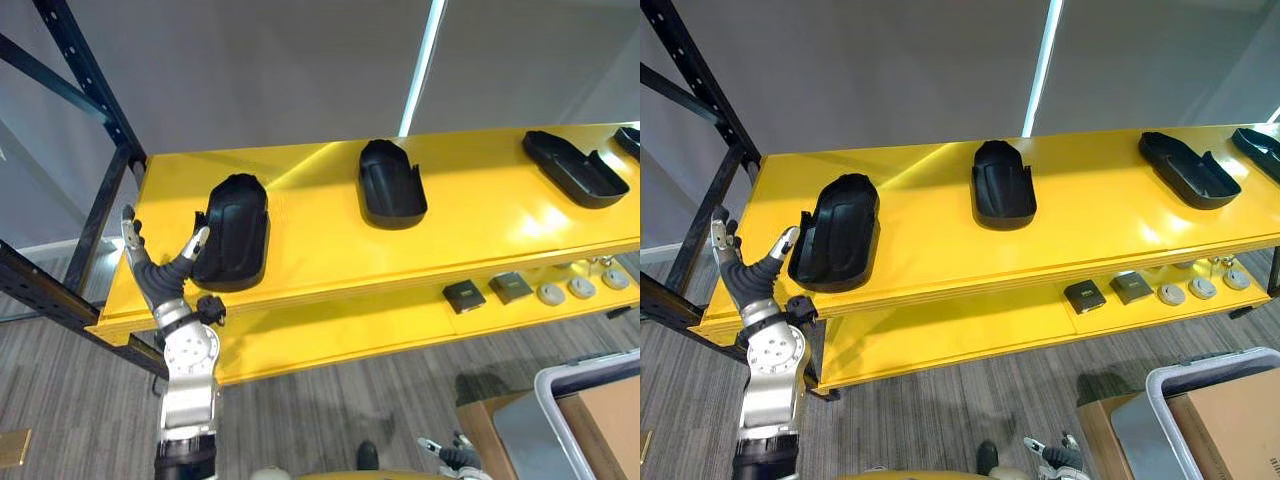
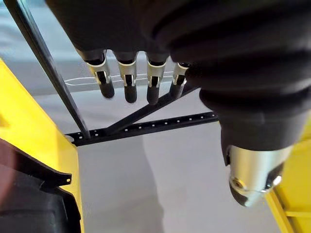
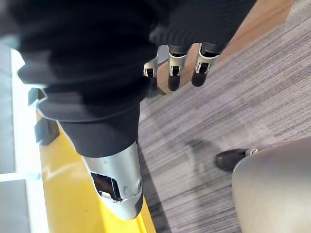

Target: Walk over and take plastic housings, then place them on the shelf

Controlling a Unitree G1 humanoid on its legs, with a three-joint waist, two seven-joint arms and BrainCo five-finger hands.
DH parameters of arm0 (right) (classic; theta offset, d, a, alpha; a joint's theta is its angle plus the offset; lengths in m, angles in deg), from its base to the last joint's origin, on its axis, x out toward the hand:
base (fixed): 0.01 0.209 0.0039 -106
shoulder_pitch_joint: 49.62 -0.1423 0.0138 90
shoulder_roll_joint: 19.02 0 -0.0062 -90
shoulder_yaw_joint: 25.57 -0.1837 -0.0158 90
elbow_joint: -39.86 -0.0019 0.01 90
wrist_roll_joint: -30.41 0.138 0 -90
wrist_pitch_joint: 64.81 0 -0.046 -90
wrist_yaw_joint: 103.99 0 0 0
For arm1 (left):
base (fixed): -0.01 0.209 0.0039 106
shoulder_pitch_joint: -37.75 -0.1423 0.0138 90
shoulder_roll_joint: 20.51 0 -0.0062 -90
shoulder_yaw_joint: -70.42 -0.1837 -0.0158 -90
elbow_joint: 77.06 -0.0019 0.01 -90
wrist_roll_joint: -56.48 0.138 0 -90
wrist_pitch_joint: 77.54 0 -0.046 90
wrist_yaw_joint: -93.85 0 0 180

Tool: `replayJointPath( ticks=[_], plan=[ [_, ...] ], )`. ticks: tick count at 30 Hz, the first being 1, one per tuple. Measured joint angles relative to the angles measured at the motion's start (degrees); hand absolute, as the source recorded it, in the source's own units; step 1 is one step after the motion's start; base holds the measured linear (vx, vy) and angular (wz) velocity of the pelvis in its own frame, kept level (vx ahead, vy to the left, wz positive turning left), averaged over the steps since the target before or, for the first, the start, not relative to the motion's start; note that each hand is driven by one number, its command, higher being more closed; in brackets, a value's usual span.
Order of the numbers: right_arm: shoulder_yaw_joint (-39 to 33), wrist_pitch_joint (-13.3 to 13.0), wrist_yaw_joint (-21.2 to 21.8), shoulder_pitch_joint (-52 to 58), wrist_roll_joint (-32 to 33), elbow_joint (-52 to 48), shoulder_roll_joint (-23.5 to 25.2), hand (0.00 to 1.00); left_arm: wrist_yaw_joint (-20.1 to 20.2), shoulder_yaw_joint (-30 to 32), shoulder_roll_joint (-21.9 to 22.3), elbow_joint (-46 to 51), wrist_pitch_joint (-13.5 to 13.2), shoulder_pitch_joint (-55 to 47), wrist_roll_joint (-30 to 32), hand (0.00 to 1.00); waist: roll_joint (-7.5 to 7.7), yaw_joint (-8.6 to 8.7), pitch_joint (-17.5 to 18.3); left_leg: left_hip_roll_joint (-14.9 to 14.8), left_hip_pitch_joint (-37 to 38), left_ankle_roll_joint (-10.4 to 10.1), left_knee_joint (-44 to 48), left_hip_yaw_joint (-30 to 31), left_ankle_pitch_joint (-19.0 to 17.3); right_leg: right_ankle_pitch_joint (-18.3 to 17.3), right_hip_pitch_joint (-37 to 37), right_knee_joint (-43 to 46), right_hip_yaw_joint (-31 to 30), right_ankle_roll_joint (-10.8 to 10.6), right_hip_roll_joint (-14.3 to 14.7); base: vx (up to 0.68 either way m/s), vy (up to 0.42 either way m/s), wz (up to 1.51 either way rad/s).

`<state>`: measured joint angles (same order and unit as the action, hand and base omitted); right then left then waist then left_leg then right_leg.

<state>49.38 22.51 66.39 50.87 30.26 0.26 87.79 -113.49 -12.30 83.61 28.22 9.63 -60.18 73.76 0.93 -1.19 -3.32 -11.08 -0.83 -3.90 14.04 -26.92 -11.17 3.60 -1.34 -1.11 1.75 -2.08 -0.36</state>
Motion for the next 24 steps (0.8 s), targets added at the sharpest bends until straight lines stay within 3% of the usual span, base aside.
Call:
replayJointPath(
  ticks=[4,9,24],
  plan=[
    [0.6,0.1,-0.2,0.2,-0.3,0.0,0.1,0.0,3.0,-1.7,0.5,-0.2,-0.2,-2.9,1.6,1.0,0.07,-1.25,0.0,-0.2,-0.6,0.1,0.5,0.3,-0.1,-0.3,-0.1,0.0,0.4,0.0,0.1,0.0,-0.007,0.05],
    [1.7,0.3,-0.2,0.2,-0.4,0.0,0.0,0.0,6.1,-3.2,0.7,-2.6,-0.3,-3.3,3.3,1.0,0.33,-1.28,0.0,-0.3,-1.2,0.1,1.0,0.9,-0.2,-0.6,-0.1,0.0,1.3,0.2,0.0,0.03,-0.007,0.08],
    [1.8,0.4,-0.3,0.0,-1.0,-0.1,0.3,0.0,7.2,-7.9,-1.0,-16.9,-0.2,2.1,6.2,1.0,0.45,-0.83,0.4,0.4,0.9,-0.2,-1.5,-1.3,0.5,-0.6,-0.8,0.1,-0.6,0.2,0.1,0.0,-0.012,-0.07]
  ],
)
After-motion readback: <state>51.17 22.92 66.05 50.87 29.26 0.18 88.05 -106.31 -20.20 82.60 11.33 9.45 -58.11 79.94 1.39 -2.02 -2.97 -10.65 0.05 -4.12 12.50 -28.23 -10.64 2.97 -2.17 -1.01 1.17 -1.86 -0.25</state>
